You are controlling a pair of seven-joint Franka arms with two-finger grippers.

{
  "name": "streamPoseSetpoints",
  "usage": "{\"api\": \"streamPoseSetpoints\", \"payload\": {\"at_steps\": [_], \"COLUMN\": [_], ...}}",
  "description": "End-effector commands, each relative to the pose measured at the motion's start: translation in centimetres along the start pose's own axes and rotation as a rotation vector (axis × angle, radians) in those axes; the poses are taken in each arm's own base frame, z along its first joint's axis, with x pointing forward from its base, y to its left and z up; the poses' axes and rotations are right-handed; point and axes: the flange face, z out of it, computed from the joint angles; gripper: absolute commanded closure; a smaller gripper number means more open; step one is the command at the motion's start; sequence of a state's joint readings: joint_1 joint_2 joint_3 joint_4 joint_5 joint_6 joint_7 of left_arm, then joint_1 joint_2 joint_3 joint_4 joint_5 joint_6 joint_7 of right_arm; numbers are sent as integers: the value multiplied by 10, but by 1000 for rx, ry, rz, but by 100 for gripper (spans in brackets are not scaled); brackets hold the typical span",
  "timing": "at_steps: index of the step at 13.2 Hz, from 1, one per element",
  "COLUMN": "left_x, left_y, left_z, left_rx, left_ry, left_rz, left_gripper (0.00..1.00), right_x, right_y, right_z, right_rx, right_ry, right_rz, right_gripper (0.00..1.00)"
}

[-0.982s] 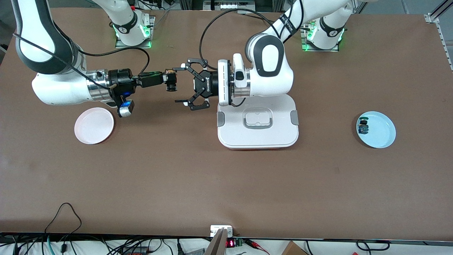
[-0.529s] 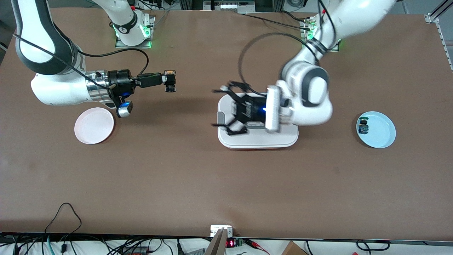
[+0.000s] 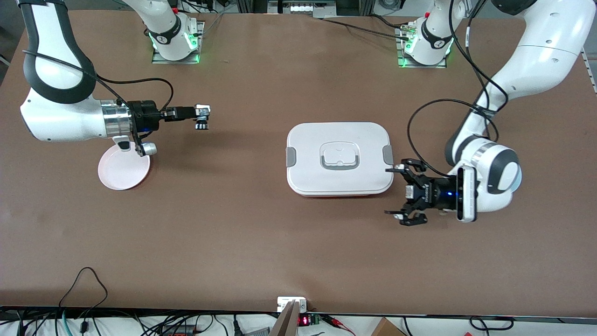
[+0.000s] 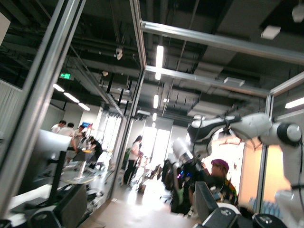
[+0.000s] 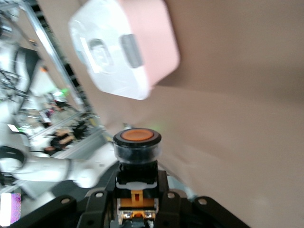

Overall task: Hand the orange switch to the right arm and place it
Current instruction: 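Carry the switch with the right gripper over the white plate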

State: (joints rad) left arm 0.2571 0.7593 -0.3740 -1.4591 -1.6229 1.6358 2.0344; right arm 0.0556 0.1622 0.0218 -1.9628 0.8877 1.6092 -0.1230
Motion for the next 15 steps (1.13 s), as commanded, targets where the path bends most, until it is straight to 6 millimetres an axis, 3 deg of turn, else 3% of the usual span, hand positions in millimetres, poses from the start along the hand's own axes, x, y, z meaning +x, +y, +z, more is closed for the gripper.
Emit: {"api": "streamPoseSetpoints", "payload": {"at_steps": [1, 2, 4, 7, 9, 12, 15], "left_x": [60, 66, 88, 162, 206, 275, 332], "left_y": [-22, -25, -33, -26, -9, 27, 57], "left_z": [-30, -47, -110, -156, -161, -158, -126], "left_rx": [-34, -18, 79, 115, 135, 244, 442], "left_ry": [-221, -273, -398, -676, -903, -1296, -1540], "left_rz": [164, 170, 211, 315, 334, 305, 301], "left_gripper": [0, 0, 0, 0, 0, 0, 0], "right_x": [-3, 0, 2, 2, 0, 3, 12], "right_y": [16, 24, 37, 53, 66, 79, 109], "right_z": [-10, -14, -22, -37, -47, -68, -89], "right_rx": [-185, -280, -425, -591, -640, -883, -1038], "right_ry": [24, 28, 11, -39, -59, -145, -182], "right_rz": [-112, -167, -301, -402, -418, -559, -744], "right_gripper": [100, 100, 100, 100, 100, 100, 100]}}
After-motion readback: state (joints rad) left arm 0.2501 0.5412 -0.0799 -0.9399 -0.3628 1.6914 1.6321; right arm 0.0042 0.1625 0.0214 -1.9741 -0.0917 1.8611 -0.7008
